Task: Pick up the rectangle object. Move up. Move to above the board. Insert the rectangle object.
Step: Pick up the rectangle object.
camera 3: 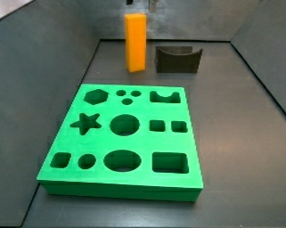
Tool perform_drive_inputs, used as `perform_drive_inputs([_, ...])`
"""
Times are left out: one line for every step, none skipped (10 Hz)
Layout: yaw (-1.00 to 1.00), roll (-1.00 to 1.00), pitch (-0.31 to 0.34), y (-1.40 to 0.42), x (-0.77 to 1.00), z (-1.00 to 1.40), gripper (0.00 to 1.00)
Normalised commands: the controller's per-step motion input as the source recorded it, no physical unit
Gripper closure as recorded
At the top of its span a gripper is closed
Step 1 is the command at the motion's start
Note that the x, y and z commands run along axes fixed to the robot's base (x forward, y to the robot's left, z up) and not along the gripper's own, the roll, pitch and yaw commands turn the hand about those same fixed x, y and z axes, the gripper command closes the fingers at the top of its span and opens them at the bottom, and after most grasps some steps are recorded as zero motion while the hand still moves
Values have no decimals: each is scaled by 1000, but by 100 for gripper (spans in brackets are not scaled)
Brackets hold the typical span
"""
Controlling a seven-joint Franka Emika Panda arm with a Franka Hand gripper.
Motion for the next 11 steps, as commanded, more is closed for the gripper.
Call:
perform_drive_inputs([-780, -383, -300, 0, -9, -57, 0])
perform_drive_inputs([-663, -500, -294, 0, 0, 0, 0])
perform_drive_inputs([-194, -500, -331, -31, 243, 40, 0])
perform_drive_inputs([0, -333, -367, -369, 331, 86, 0])
perform_drive_inputs([11, -256, -350, -557, 314, 80, 0])
perform_drive_inputs([17, -237, -364, -603, 234, 51, 0])
perform_drive_inputs([0, -174, -351, -626, 9, 0, 0])
perform_drive_inputs([63, 10, -4, -180, 0, 0, 0])
perform_drive_inputs([0, 0, 0, -3, 0, -43, 0])
perform_drive_inputs([117, 141, -29, 0, -171, -477, 0])
perform_drive_inputs([77, 196, -57, 0, -389, -543, 0])
